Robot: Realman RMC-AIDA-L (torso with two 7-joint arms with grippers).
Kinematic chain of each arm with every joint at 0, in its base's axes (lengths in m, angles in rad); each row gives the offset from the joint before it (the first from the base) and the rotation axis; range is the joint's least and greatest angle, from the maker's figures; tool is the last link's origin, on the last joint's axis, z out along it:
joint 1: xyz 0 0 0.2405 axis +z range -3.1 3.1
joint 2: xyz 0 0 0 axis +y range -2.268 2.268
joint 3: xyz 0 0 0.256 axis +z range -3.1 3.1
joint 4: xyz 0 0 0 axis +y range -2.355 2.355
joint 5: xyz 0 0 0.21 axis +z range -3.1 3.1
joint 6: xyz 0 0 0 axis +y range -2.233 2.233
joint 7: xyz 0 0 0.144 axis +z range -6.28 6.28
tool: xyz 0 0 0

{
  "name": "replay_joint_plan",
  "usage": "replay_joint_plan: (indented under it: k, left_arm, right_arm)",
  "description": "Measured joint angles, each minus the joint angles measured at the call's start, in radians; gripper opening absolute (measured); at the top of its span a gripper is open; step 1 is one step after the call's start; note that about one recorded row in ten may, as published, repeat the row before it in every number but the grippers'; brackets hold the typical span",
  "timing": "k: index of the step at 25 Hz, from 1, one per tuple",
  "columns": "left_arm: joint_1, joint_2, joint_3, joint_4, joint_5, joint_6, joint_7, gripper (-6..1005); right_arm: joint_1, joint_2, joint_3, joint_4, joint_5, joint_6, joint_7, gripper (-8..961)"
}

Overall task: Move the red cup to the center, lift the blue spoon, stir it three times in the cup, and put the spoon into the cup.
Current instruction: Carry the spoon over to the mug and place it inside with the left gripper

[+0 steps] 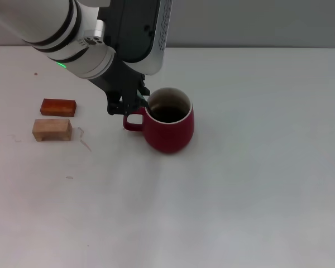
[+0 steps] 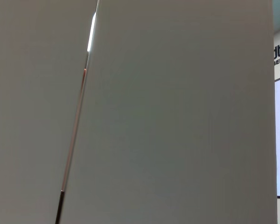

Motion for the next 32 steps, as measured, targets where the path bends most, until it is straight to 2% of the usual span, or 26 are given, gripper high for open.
replay_joint_plan:
  k: [9,14,23,32]
  left_arm:
    - [0.002,-0.002,0.003,0.023,-0.018,0.062,-0.011,138]
    - [0.006,-0.002,0.006,0.023,-0.093,0.059,-0.008,138]
    - [0.016,-0.001,0.03,-0.02,-0.152,-0.073,0.0,137]
    - [0.022,-0.002,0.068,-0.083,-0.11,-0.171,-0.009,137]
  right_arm:
    - [0.0,0.0,0.0,-0.002,-0.002,-0.003,0.0,683]
    - [-0.007,0.0,0.0,-0.001,-0.003,-0.012,0.0,683]
    - [-0.011,0.001,-0.002,0.0,-0.003,-0.02,0.0,683]
    - [-0.021,0.003,-0.002,0.009,-0.003,-0.022,0.0,682]
